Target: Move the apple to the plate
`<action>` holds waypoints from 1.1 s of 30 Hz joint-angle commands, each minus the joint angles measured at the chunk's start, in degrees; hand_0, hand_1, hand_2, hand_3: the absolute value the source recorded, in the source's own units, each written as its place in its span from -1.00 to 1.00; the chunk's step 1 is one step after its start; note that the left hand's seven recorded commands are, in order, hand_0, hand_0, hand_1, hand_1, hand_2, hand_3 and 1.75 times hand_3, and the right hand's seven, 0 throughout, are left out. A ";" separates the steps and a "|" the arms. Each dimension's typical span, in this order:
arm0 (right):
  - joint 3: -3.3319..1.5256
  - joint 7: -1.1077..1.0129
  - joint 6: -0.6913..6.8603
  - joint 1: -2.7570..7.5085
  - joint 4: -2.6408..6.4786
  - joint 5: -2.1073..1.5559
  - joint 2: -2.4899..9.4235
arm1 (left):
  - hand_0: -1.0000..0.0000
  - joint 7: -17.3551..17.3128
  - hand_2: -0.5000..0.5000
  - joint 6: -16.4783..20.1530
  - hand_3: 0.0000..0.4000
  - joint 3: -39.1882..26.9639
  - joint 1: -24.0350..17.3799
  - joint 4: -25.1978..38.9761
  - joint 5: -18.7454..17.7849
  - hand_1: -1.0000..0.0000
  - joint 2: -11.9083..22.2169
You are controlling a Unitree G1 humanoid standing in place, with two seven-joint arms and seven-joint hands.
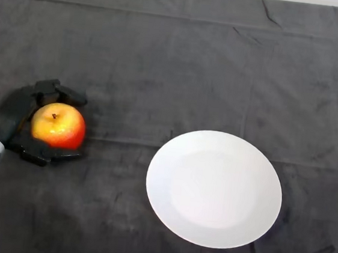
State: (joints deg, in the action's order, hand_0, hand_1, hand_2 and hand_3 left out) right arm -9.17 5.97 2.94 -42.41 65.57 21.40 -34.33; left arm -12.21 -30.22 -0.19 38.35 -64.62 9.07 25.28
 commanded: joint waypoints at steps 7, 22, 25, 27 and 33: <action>0.55 -0.17 -0.08 1.01 0.73 -0.43 -0.40 | -1.00 3.75 -0.05 1.06 1.00 3.34 0.79 11.40 0.98 -0.91 -1.12; 0.62 -0.24 0.16 1.36 0.07 -0.52 -0.43 | -1.00 10.13 -0.04 1.98 1.00 8.76 -4.10 27.44 6.94 -0.91 -5.07; 0.64 -0.26 0.22 1.43 -0.08 -0.53 -0.43 | -1.00 10.99 -0.05 2.86 1.00 10.38 -4.70 29.66 8.04 -0.91 -6.28; 0.66 -0.27 0.26 1.48 -0.17 -0.55 -0.44 | -1.00 11.50 -0.05 3.46 1.00 11.59 -5.10 30.99 8.68 -0.91 -7.09; 0.69 -0.31 0.38 1.62 -0.46 -0.58 -0.45 | -1.00 12.23 -0.05 5.80 1.00 15.82 -6.28 35.28 9.71 -0.91 -9.01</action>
State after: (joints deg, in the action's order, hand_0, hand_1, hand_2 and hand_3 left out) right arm -9.17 5.97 3.13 -42.40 65.42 21.39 -34.34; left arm -0.51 -24.61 15.58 34.52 -31.37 17.57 16.09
